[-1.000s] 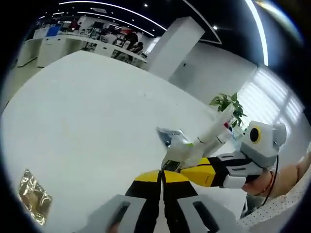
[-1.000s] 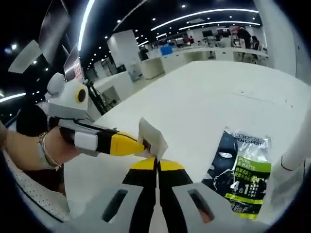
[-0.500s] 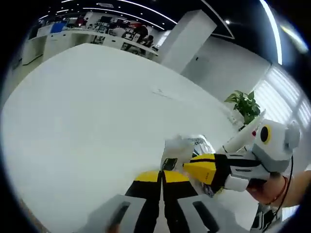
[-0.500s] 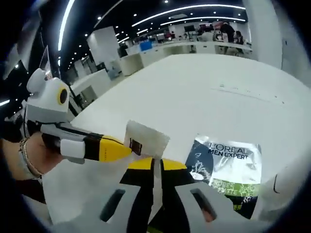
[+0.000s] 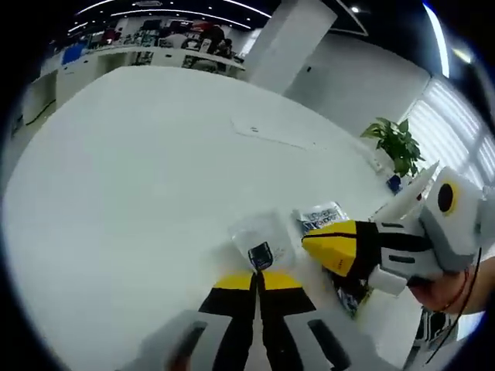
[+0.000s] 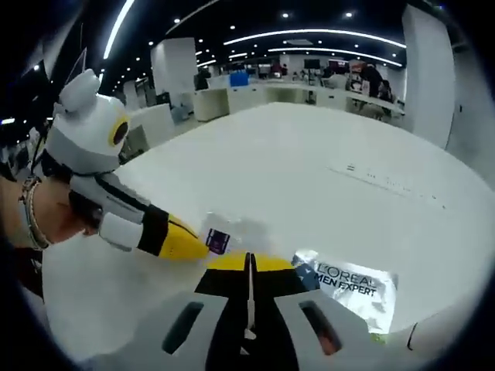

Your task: Arrange the skincare products in the storage area until every visible bottle or jar stands upright without overlapping.

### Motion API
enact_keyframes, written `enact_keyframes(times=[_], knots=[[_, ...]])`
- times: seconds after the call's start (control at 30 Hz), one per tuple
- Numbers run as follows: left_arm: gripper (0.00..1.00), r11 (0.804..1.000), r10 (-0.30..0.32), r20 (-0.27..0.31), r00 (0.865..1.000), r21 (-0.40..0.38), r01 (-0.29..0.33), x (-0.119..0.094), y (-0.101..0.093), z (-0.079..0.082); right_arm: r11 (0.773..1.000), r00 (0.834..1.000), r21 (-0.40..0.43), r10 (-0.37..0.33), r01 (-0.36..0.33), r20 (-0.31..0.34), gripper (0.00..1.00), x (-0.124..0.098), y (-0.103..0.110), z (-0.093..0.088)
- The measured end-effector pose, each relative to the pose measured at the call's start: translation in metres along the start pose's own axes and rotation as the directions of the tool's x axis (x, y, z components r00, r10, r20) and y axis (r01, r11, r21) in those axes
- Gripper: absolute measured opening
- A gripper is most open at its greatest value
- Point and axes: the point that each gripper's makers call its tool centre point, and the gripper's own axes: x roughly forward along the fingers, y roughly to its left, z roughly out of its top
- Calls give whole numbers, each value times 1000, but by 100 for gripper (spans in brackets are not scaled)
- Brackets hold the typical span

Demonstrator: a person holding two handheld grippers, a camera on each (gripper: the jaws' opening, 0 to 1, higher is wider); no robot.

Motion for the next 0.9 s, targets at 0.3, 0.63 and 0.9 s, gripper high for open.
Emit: enact_keyframes(times=[0.3, 0.63, 0.9], knots=[[1, 988, 13, -72, 997, 155, -2, 4, 0, 0, 998, 994, 51, -16, 21, -109, 0, 5, 2, -25], [11, 903, 188, 74, 979, 379, -202, 9, 10, 12, 997, 993, -74, -47, 39, -109, 0, 3, 4, -25], [21, 880, 262, 231, 937, 342, -330, -8, 24, 23, 997, 993, -64, -51, 44, -108, 0, 3, 3, -24]])
